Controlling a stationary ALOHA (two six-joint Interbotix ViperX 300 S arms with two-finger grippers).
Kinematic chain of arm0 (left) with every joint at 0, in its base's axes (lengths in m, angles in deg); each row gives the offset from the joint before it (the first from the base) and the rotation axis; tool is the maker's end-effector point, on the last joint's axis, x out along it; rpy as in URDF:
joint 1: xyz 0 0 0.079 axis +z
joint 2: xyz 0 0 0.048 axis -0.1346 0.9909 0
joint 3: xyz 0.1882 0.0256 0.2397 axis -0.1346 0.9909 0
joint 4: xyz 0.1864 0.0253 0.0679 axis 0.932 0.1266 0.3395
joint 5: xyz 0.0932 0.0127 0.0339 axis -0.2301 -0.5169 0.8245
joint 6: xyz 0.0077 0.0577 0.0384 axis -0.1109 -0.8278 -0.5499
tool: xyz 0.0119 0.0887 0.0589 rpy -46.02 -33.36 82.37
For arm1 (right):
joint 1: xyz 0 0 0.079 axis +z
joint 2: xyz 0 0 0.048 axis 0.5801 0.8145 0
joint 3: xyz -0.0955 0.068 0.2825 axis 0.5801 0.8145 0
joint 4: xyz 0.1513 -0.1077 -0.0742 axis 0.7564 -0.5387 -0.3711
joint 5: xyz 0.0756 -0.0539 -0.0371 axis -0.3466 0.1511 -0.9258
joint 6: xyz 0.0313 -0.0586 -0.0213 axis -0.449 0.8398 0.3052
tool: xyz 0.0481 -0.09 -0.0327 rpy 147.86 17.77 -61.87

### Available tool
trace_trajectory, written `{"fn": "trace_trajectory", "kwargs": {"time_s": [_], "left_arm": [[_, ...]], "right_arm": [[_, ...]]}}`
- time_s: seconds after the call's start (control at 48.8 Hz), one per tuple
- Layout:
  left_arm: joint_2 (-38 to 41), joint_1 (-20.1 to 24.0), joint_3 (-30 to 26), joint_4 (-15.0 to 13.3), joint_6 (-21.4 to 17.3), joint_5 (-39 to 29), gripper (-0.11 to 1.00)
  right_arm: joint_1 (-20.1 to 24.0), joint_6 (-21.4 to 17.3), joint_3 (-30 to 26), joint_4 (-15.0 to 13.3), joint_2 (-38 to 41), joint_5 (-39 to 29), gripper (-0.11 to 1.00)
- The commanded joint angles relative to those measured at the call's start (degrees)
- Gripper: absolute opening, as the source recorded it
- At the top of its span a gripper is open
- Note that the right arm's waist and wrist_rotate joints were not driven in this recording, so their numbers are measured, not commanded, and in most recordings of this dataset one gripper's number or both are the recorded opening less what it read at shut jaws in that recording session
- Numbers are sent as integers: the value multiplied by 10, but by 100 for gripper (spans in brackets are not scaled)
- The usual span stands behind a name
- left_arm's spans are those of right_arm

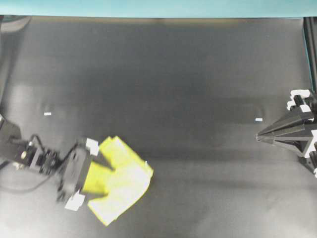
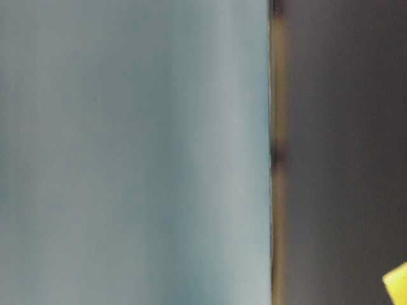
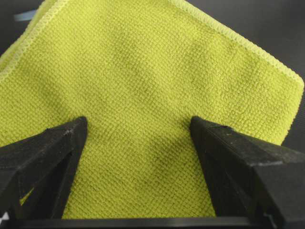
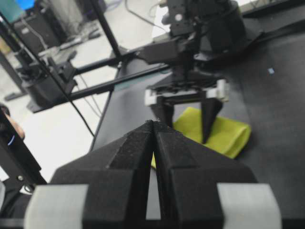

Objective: Push a yellow cloth with the left arm to wipe the desk.

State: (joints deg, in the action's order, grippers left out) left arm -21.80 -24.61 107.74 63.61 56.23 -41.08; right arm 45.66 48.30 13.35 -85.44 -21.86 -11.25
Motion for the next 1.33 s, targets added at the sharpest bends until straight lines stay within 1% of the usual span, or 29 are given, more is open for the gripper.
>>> {"fn": "trace_trajectory", "kwargs": {"time_s": [0.0, 0.123, 0.184, 0.451, 0.553, 0.922, 1.311], "left_arm": [[-3, -36, -1, 2, 1, -2, 86], [-3, -66, -1, 1, 1, -4, 86], [-3, -71, -2, 1, 1, -4, 86], [-6, -71, -4, 1, -1, -3, 86], [-22, -71, -4, 1, -3, -4, 86], [-130, -69, 13, 1, -14, -4, 86], [-285, -47, 64, 1, -15, -10, 86]], "right_arm": [[0, 0, -4, 1, 3, 6, 0], [0, -1, -4, 1, 3, 5, 0], [0, -1, -4, 1, 3, 5, 0], [0, -1, -4, 1, 3, 5, 0], [0, -1, -4, 1, 3, 5, 0], [-1, -1, -4, 1, -3, 4, 0], [0, 0, -3, 1, -3, 3, 0]]}}
